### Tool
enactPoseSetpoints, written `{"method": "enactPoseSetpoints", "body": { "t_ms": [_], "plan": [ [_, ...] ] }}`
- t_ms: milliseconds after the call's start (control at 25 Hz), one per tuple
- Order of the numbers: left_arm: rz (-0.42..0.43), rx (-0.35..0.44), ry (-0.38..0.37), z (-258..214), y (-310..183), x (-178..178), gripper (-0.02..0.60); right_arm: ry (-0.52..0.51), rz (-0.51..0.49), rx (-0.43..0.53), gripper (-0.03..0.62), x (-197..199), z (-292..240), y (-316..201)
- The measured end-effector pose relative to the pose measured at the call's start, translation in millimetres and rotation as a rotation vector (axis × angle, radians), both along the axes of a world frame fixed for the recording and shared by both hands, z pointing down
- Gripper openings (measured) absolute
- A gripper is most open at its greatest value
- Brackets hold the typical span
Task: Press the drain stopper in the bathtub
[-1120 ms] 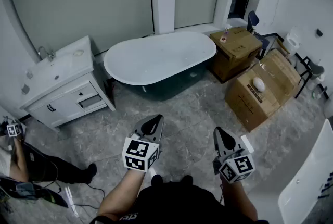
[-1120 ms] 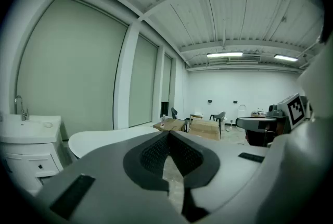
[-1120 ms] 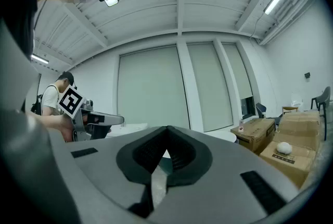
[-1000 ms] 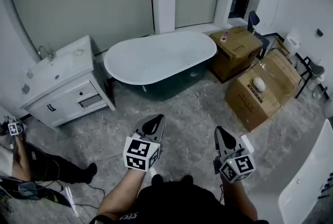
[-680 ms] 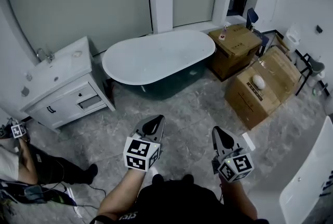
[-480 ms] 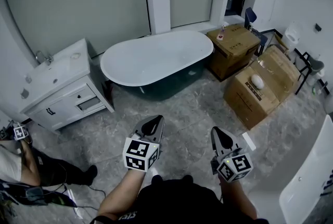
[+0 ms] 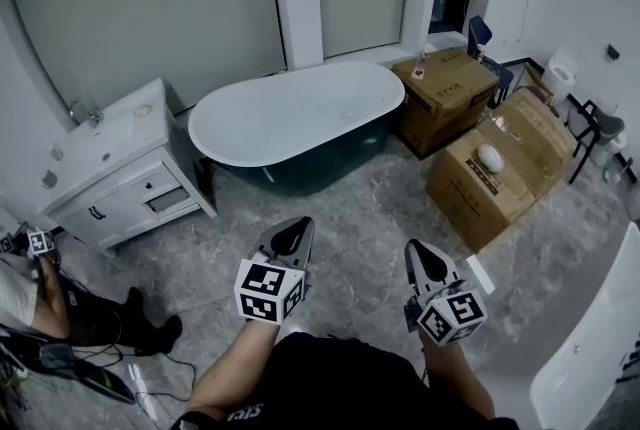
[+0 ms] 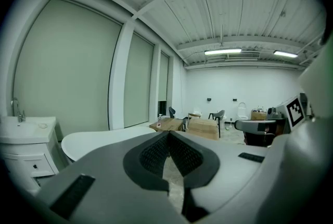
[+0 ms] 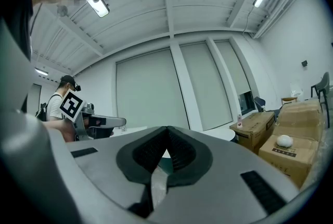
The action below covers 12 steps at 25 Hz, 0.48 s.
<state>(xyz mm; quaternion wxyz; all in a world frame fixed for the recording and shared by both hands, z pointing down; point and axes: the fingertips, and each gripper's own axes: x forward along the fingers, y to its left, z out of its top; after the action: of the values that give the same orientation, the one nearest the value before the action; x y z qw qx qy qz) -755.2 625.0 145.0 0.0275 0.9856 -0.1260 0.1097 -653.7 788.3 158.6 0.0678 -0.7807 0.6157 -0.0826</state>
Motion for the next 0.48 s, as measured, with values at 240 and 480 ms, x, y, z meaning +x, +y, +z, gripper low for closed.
{"method": "enactPoseSetpoints", "body": {
  "t_ms": [240,480],
  "plan": [
    [-0.003,0.004,-0.008,-1,26,16,0.014,-0.027,0.021,-0.008,0.014,15,5,36],
    [0.019,0.001,-0.024,3,41,31,0.014,-0.028,0.048,0.015,0.014,26,4,51]
  ]
}}
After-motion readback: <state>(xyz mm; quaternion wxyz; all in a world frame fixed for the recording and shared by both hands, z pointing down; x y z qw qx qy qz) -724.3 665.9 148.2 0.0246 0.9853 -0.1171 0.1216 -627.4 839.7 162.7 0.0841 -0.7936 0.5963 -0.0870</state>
